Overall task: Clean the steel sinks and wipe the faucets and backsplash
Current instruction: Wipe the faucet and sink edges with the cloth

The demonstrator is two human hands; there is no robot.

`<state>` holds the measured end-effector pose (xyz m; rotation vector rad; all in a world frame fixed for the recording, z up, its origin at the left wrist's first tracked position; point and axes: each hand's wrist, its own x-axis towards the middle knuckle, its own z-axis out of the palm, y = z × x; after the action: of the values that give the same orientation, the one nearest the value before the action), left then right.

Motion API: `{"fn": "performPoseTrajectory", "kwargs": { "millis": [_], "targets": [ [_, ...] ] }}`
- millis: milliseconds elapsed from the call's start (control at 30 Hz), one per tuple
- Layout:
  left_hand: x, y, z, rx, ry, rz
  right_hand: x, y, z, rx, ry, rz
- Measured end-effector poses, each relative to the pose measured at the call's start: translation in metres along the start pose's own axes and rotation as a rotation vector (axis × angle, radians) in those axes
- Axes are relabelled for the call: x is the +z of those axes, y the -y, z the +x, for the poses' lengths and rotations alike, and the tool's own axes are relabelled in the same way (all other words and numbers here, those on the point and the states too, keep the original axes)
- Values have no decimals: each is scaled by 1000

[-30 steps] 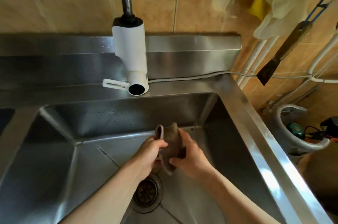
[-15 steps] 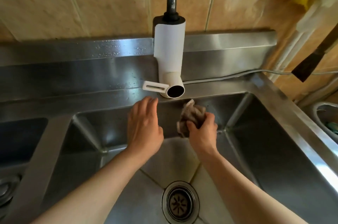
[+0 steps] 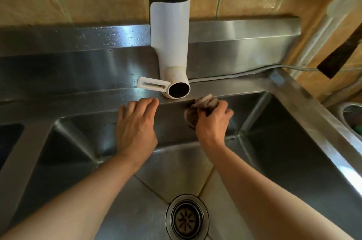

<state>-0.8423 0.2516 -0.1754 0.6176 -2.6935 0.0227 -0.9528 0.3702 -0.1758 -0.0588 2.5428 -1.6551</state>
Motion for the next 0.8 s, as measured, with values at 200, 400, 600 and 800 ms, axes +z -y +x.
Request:
{"fn": "performPoseTrajectory", "kwargs": {
  "millis": [200, 400, 600, 800],
  "targets": [
    [5, -1, -1, -6, -42, -13, -33, -18, 39, 68, -152, -12],
    [12, 0, -2, 7, -118, -36, -49, -32, 80, 352, -325, 241],
    [14, -2, -3, -14, -119, -44, 5, -28, 34, 314, -209, 154],
    [13, -1, -3, -7, -106, -26, 72, -22, -23, 366, 131, 140]
  ]
}}
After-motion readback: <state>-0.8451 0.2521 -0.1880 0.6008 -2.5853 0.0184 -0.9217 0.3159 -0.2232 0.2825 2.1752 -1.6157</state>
